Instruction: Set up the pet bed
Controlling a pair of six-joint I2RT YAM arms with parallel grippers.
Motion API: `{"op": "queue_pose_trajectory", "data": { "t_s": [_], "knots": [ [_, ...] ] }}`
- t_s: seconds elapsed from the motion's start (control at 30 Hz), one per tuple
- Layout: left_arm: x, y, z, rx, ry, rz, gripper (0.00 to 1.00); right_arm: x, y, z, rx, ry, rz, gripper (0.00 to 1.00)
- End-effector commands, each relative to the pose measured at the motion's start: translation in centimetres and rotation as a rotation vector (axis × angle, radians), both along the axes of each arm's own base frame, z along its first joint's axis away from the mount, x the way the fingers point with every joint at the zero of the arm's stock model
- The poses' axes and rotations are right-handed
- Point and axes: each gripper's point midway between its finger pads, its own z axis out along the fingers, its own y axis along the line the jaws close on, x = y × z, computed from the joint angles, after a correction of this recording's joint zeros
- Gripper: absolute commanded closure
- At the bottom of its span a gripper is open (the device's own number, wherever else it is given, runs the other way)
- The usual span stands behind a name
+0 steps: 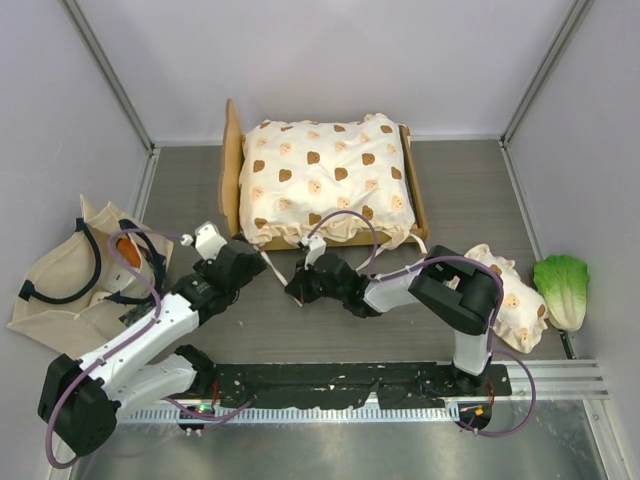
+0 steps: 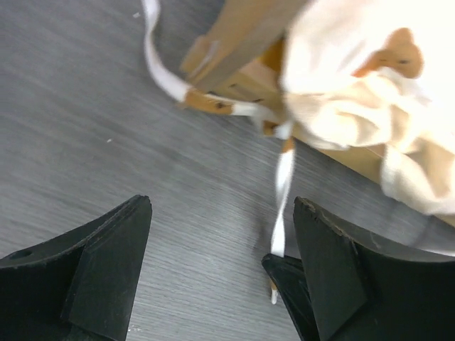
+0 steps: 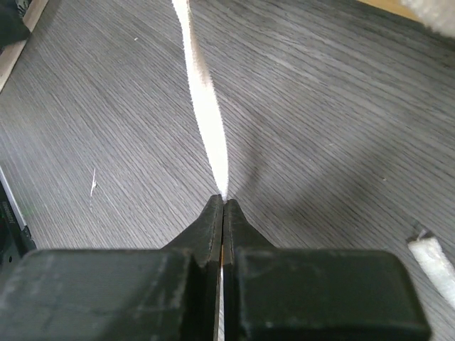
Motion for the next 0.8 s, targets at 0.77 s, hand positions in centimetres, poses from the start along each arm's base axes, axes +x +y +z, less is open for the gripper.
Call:
{"op": "queue_pose_trajectory", "data": {
  "t_s": [0.77],
  "knots": [
    [4.5,0.6,-1.5,-0.075,-0.164,0.232,0.18,0.7,1.5,2.6,0.062,-0.032,0.029,0.99]
  ]
}}
